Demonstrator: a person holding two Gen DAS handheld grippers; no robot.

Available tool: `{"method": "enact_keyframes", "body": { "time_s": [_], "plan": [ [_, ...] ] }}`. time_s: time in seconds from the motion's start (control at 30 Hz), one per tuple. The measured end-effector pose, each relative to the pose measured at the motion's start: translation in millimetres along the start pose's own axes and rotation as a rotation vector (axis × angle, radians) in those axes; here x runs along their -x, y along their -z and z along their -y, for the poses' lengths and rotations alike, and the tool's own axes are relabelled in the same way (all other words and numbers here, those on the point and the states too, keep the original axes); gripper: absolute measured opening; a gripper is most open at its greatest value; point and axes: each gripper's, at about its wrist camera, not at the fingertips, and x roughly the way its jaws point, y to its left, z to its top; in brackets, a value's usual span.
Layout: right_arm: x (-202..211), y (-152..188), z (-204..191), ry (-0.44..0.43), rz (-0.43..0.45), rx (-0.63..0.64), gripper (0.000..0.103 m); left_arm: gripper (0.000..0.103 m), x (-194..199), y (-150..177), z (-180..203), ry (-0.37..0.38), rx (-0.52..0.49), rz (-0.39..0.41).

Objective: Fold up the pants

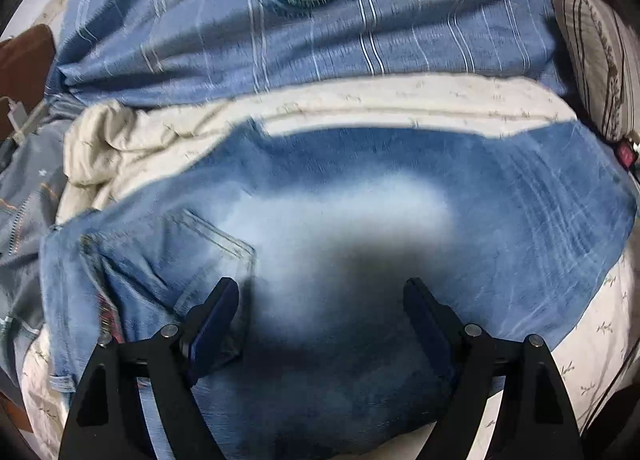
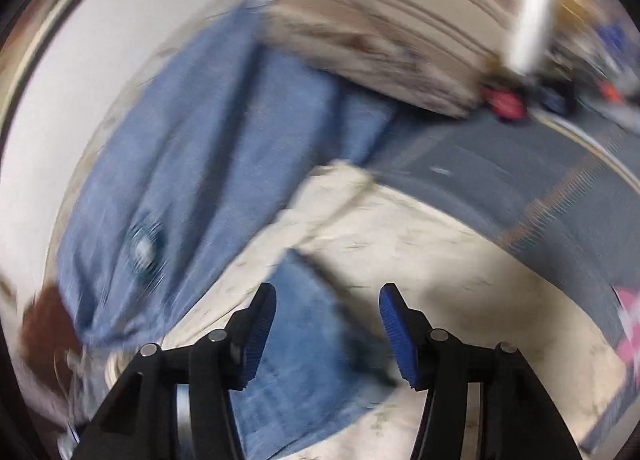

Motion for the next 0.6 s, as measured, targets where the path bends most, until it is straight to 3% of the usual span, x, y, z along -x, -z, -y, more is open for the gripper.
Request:
{"method": "enact_keyframes", "body": {
  "time_s": [0.17,0.3,0.43,0.6],
  "plan": [
    [-41,12,-18,-0.03,-0.143,0.017,0.057,0.085,11,-4,-12,-0.061,0.021,0.069],
    [-72,24,-6,0.096,-0.255,-0.026,0.056,0.085,6,-2,-31,-0.099,0.074,0.034],
    [-72,28,-6,0.104,-0.253,0.018,0.056,0.085,-15,4,-46,-0.16,0.09,-0.058],
    [-66,28,-18,0.126,-0.233,0.067,0.056,0.085,-10,8,-34,-0.185,0.032,-0.033]
  ]
}}
